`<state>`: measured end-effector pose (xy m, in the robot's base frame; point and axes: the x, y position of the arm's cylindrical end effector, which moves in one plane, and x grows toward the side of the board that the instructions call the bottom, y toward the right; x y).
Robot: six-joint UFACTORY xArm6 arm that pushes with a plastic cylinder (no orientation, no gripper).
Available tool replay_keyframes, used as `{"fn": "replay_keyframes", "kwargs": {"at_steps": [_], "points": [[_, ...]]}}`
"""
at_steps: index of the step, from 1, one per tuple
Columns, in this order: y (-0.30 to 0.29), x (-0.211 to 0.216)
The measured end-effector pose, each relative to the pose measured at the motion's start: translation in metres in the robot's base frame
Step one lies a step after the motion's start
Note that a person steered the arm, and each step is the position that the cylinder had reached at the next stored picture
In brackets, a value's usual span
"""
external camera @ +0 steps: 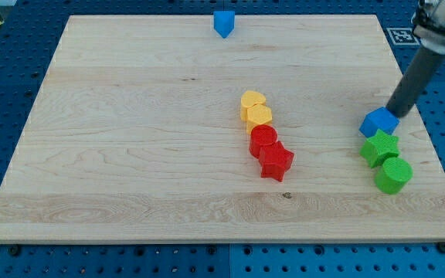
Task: Push the blue triangle towards the blue cube
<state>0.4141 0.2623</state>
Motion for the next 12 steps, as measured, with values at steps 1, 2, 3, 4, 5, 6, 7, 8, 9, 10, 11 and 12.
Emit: {"fn": "replay_keyframes", "kwargs": {"at_steps": [1,2,3,4,5,6,7,8,9,10,11,12], "points": [[-0.024,-0.045],[-0.055,-0.054],[-0.111,-0.057],[-0.157,-0.081],[-0.206,-0.112],[-0.25,-0.127],[-0.305,-0.144],[-0.347,-0.204],[-0.344,-0.222],[-0.289,-0.22],[-0.265,-0.22],[-0.257,-0.202]]}}
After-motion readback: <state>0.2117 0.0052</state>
